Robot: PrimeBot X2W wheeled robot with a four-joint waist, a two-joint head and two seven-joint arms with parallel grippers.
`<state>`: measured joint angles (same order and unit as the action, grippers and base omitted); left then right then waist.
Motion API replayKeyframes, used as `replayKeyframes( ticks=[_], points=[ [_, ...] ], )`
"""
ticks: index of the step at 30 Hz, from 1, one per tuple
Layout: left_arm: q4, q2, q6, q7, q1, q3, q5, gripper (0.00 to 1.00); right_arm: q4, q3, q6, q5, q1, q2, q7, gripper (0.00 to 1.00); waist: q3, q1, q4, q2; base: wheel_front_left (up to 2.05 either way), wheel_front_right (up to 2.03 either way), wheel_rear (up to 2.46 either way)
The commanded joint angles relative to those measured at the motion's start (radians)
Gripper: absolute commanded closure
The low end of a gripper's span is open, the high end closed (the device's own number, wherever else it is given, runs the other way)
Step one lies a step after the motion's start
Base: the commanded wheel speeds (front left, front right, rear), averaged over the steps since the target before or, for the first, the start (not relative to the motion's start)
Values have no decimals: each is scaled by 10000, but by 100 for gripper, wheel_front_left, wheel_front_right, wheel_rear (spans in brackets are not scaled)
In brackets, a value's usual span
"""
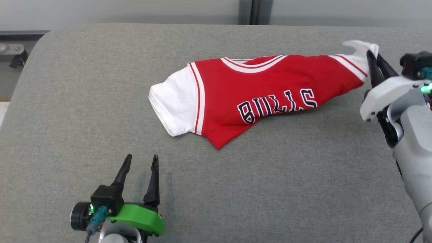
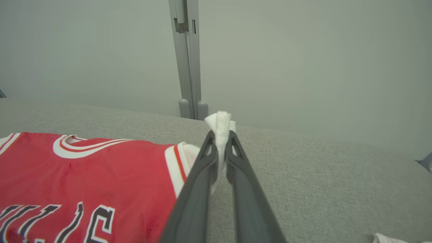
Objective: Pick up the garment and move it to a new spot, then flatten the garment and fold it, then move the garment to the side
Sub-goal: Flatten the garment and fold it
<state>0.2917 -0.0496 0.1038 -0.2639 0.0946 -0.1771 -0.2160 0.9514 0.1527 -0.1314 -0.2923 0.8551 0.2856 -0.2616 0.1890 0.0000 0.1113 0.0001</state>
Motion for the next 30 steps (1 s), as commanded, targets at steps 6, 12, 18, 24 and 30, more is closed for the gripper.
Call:
replayKeyframes(
  ticks=[6,12,18,24,30],
  points=[
    [55,-32,87,-3,103,11,169,0,-751,-1108,16,754,-1215,-296,-44,0,-167,0,-171,-1,0,0,0],
    [71,-32,97,-3,-59,-41,127,0,-2916,-1848,16,1346,-2476,-936,-43,0,-431,0,-316,-1,0,0,0],
    [74,-32,-7,-3,-145,19,145,0,-5143,-2393,16,1628,-4041,-1640,-43,0,-617,0,-475,-1,0,0,0],
    [51,-32,-194,-3,-271,160,321,0,-6381,-2474,16,1760,-5747,-2103,-43,0,-858,0,-696,-1,0,0,0],
    [81,-32,-323,-3,-518,288,399,0,-6696,-2388,16,1759,-7192,-2296,-43,0,-1083,0,-876,-1,0,0,0]
  ],
)
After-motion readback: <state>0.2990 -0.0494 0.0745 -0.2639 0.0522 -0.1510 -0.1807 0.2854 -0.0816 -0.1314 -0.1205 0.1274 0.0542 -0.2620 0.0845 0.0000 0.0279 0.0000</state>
